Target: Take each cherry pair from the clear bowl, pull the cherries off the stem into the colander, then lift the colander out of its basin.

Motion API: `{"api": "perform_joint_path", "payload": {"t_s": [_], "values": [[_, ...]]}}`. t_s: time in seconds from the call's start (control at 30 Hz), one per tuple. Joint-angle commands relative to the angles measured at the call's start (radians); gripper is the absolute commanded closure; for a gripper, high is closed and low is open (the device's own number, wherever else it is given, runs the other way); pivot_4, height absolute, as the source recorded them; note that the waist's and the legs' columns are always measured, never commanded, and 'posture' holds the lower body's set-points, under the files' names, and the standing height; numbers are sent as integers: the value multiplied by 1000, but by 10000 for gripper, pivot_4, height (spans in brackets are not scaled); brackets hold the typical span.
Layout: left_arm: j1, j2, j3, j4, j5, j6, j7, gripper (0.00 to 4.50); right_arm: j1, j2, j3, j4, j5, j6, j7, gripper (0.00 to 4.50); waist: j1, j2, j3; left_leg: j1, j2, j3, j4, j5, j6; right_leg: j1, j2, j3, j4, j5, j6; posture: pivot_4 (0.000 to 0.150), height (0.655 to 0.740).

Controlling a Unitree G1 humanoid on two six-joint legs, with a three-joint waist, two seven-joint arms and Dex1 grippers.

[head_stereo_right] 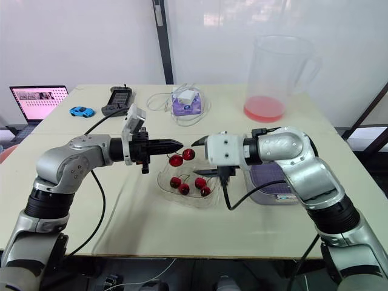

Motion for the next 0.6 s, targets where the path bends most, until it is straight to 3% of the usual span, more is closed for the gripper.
{"api": "perform_joint_path", "payload": {"t_s": [0.03, 0.17, 0.6], "values": [[-15, 1, 38, -23, -20, -25, -13, 45000, -15, -27, -23, -25, 94, 133, 25, 12076, 0, 0, 0, 0, 0, 0, 0, 0, 0, 0, 0, 0, 0, 0, 0, 1500, 7332], [-9, -14, 44, -51, -42, -8, -14, 45000, -79, 42, -30, 117, 176, 288, -15, 12076, 0, 0, 0, 0, 0, 0, 0, 0, 0, 0, 0, 0, 0, 0, 0, 1500, 7332], [-21, -24, 44, -84, -64, 25, 30, 45000, -80, 83, 36, 174, 163, 243, -25, 12076, 0, 0, 0, -1, 0, 0, 0, 0, 0, -1, 0, 0, 0, 0, 0, 1500, 7332]]}}
